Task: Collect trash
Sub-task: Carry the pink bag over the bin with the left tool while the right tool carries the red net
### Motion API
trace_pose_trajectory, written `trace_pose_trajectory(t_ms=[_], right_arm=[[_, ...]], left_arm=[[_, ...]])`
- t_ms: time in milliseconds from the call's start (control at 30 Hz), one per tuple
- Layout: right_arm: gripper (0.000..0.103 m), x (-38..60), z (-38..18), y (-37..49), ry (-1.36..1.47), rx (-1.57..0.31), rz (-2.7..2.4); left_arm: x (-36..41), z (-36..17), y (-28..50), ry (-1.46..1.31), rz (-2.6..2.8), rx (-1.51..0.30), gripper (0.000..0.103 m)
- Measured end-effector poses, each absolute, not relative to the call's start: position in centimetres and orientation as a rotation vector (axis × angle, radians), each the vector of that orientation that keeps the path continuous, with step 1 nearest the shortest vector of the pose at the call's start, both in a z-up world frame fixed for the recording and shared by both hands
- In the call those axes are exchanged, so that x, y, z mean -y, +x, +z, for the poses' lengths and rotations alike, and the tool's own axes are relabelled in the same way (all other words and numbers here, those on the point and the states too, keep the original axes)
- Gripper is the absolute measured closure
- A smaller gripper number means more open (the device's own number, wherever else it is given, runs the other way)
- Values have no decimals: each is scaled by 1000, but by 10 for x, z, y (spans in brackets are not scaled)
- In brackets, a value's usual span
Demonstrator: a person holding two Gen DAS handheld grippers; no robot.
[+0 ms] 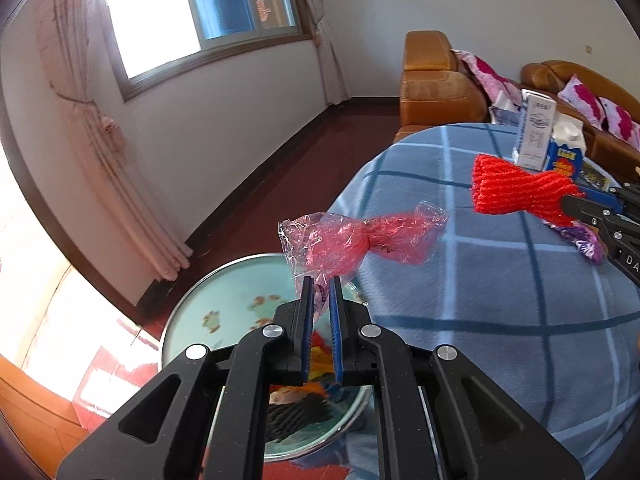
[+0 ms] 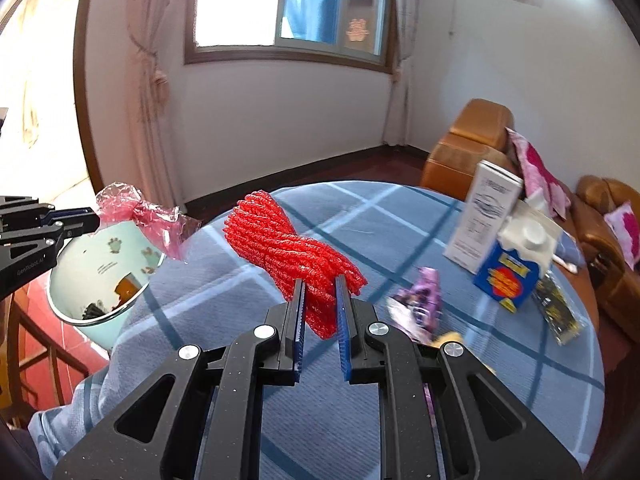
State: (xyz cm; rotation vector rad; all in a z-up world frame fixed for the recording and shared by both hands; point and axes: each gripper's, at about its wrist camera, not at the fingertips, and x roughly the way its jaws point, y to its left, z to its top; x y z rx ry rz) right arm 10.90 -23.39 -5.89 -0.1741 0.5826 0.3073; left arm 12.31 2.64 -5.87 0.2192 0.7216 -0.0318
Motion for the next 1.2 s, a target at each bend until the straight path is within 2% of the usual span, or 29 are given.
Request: trace_pose_trajectory(t_ms=[1200], right_arm=[[88,140,-67,126,-308,-587,500]], left_arm=[[-109,-73,98,239,145,-779,96]])
